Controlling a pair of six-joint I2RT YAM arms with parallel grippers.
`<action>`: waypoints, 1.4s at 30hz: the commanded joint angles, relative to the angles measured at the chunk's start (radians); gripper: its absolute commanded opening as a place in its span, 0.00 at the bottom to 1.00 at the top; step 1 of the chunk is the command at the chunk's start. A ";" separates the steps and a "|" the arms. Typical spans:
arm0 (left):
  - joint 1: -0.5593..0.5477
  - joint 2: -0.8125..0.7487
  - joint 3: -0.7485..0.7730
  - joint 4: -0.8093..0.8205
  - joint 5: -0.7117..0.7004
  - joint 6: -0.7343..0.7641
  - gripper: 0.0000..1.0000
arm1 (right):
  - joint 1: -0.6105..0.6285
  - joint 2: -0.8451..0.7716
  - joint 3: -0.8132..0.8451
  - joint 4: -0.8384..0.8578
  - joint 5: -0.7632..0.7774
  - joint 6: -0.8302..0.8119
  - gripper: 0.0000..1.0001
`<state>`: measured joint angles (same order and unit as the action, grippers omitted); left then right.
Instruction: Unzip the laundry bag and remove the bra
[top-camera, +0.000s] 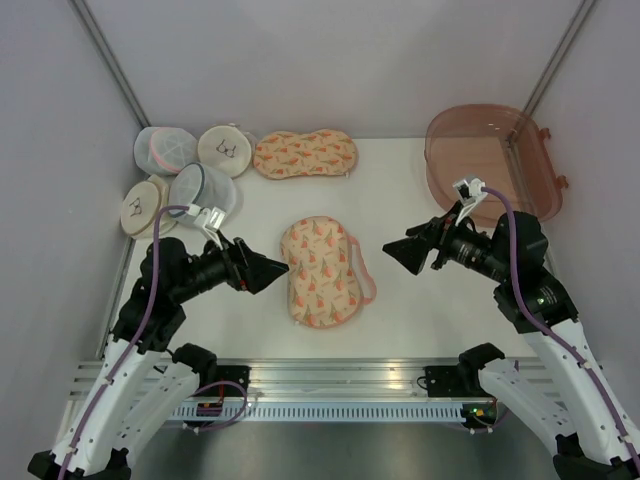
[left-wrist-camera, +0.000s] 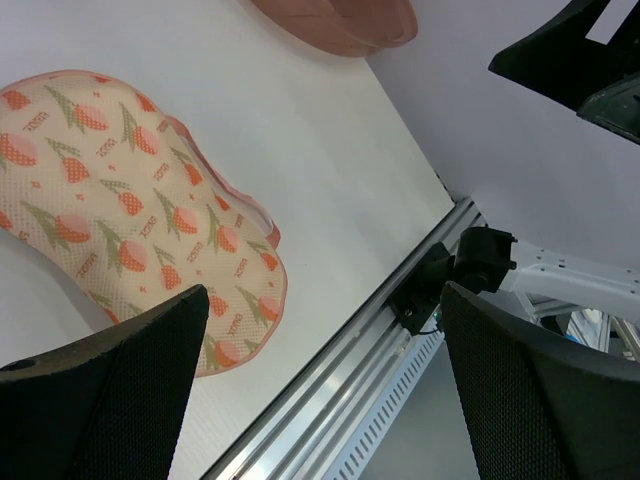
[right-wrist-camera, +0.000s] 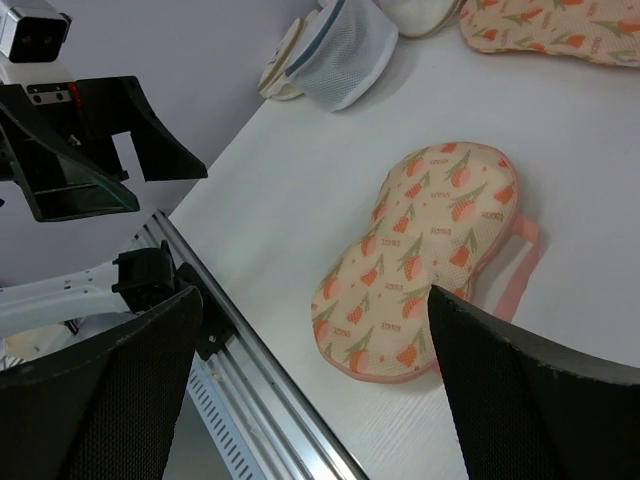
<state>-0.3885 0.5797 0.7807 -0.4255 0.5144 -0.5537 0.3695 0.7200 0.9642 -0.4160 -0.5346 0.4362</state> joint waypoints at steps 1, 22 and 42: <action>-0.004 0.005 -0.006 0.008 -0.028 -0.025 0.99 | 0.008 -0.005 0.005 0.055 -0.030 0.018 0.98; -0.012 0.457 -0.195 0.099 -0.295 -0.035 0.99 | 0.410 0.346 -0.278 0.408 0.301 0.090 0.98; -0.013 0.674 -0.351 0.556 0.116 -0.129 0.97 | 0.413 0.703 -0.338 0.569 0.430 0.196 0.00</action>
<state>-0.3954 1.2362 0.4503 0.0177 0.5282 -0.6537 0.7815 1.3712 0.6167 0.1028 -0.1249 0.5976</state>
